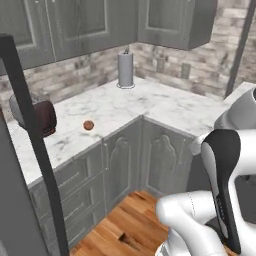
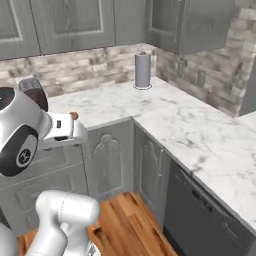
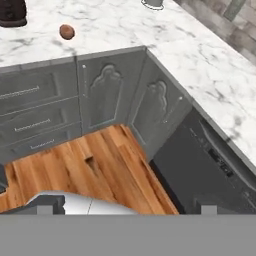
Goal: Place the beer and liquor on the top shelf of the fridge to keep them out of children's reach, and place the onion on lower shelves for easy access.
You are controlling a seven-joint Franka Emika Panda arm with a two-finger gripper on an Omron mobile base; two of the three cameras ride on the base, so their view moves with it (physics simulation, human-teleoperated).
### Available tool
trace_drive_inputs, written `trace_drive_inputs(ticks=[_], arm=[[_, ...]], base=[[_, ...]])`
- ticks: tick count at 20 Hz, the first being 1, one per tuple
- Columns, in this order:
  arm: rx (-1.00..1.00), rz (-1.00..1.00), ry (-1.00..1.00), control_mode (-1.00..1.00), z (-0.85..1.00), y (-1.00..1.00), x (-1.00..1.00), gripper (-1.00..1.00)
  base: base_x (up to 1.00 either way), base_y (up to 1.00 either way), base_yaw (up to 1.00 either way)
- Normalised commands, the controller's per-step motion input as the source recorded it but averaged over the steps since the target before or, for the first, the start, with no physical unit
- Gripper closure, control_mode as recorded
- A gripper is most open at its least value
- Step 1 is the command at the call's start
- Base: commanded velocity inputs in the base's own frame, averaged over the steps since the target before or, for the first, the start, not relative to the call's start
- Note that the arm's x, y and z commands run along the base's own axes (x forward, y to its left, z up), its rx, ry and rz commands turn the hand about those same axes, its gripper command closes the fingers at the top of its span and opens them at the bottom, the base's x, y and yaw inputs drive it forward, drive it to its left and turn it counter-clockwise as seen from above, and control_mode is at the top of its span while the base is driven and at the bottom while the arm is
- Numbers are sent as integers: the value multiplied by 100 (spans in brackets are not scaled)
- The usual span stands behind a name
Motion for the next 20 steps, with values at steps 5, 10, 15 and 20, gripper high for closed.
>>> trace_drive_inputs(ticks=[5, 10, 15, 20], arm=[[0, 0, 0, 100, 0, 0, 0, -100], [0, 0, 0, 100, 0, 0, 0, -100], [0, 0, 0, 100, 0, 0, 0, -100], [0, 5, 4, -100, -10, 0, 12, -100]], base=[[100, 9, 39], [92, 2, 43], [73, 0, 44], [50, 0, 26]])
